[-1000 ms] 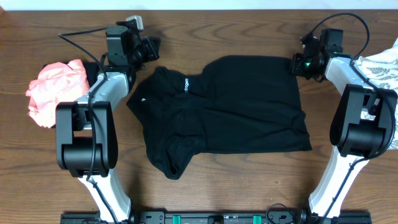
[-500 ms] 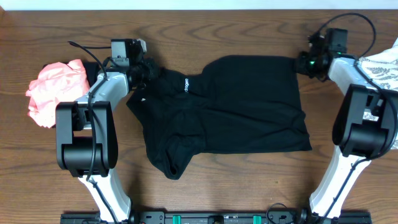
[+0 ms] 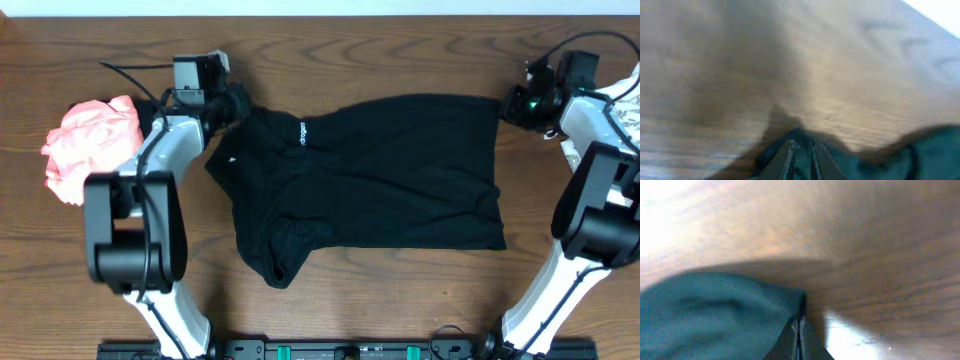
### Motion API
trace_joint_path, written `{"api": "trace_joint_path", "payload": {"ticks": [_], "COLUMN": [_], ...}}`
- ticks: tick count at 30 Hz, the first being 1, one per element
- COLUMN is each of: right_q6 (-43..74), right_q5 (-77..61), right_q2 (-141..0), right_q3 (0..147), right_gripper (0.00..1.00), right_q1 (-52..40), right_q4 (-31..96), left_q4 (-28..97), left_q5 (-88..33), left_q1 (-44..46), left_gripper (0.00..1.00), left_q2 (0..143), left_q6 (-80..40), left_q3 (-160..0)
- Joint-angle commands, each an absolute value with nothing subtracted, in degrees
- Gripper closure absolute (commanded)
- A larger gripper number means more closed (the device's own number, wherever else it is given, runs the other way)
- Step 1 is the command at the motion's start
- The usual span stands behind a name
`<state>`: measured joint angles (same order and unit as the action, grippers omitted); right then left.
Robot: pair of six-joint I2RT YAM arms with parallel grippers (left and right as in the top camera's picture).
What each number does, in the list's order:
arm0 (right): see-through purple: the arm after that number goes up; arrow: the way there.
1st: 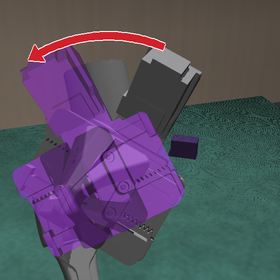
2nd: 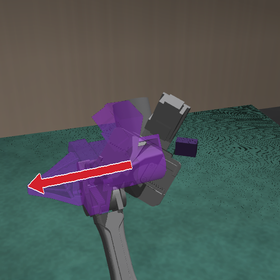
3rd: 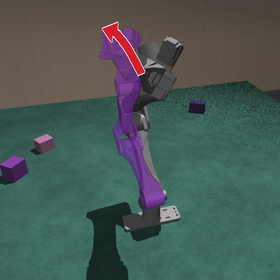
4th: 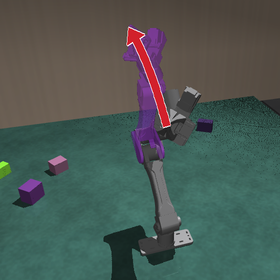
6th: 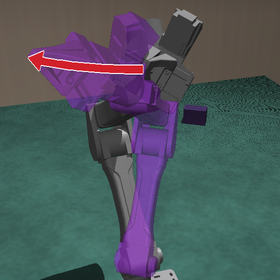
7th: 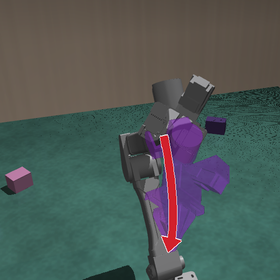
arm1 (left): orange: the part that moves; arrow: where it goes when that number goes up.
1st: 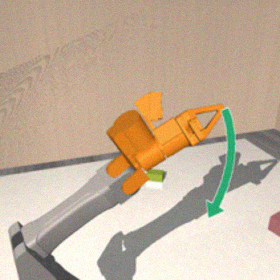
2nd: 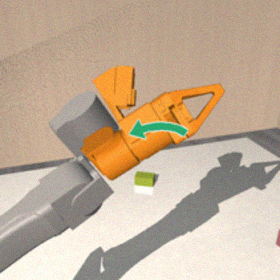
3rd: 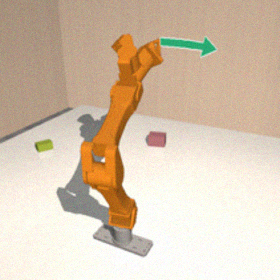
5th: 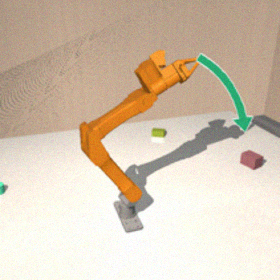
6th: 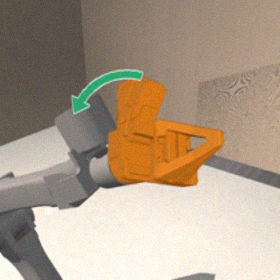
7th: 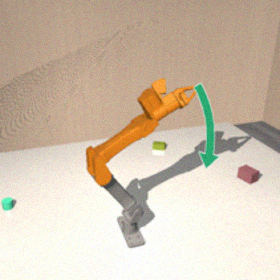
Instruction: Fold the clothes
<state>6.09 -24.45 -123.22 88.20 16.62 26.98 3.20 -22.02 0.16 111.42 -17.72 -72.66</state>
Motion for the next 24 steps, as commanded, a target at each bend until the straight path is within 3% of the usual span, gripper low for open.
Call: {"api": "trace_joint_path", "payload": {"ticks": [1, 9, 24], "right_q6": [4.54, -2.39, -5.43], "right_q5": [-24.64, -22.48, -19.27], "right_q2": [-115.63, -111.48, -120.40], "right_q3": [88.51, 88.49, 88.38], "right_gripper": [0.96, 0.94, 0.97], "right_q1": [16.29, 13.04, 8.27], "right_q4": [26.41, 37.36, 44.25], "left_q4": [4.45, 17.78, 19.75], "left_q5": [-22.90, -24.34, -17.91], "left_q1": [0.38, 5.10, 7.60], "left_gripper": [0.87, 0.87, 0.86], "left_q2": [104.22, 100.03, 112.16], "left_q6": [-16.75, -16.08, -14.83], "left_q3": [-73.06, -72.88, -72.44]}}
